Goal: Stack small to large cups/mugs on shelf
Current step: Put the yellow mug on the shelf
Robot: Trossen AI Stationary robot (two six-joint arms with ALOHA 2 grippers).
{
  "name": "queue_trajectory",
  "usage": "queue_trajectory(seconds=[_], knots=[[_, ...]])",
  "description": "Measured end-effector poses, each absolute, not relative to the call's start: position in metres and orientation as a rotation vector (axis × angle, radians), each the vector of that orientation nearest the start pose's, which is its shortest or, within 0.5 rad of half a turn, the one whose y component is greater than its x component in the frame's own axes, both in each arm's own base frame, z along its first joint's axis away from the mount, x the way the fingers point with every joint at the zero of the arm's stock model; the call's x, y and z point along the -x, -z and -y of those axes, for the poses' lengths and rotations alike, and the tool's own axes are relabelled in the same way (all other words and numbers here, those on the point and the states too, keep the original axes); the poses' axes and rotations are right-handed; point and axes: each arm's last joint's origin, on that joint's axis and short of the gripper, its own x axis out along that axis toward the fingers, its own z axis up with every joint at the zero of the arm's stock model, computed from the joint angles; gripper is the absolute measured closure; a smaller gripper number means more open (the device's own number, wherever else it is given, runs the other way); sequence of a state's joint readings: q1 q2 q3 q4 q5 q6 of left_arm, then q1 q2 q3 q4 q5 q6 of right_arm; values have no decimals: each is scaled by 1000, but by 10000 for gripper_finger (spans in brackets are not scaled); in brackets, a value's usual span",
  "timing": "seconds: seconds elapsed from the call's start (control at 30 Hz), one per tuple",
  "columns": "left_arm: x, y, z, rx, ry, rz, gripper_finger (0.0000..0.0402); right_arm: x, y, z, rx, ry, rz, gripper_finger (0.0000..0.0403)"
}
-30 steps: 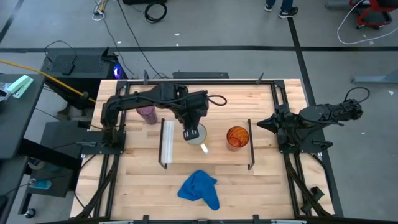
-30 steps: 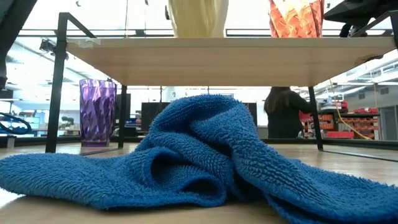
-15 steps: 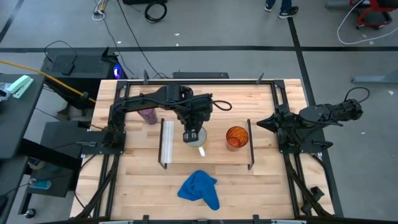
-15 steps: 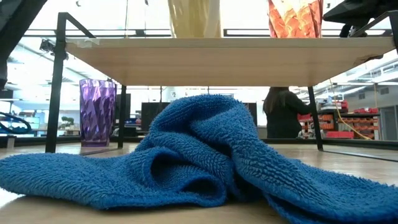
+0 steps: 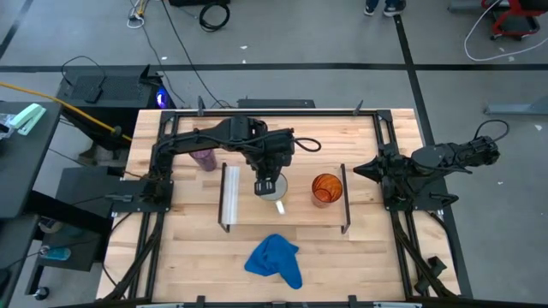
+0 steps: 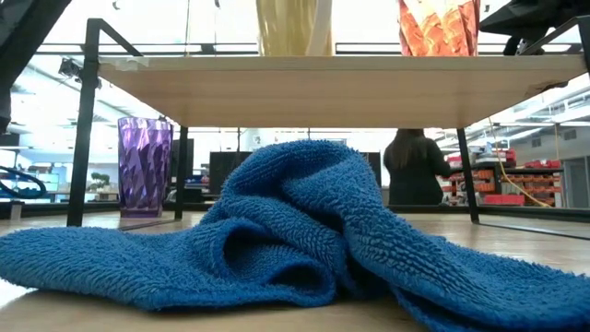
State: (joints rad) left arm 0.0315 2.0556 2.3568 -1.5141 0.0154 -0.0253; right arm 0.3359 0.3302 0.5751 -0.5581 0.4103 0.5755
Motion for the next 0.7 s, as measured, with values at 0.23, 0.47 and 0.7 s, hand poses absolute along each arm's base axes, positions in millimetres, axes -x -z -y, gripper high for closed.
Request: queue_trajectory(seconds=[0.23,0.47,0.7], knots=[[-398,-377,-13,33,-32,-1166,347,-82,-278,-16,-458,155,-261,394],[-398,-377,-12,37,-26,-1160,322,-82,-278,-17,-458,155,-261,394],[-394,-384,-16,62,-57,-1139,297,-82,-277,-16,-457,155,-264,394]])
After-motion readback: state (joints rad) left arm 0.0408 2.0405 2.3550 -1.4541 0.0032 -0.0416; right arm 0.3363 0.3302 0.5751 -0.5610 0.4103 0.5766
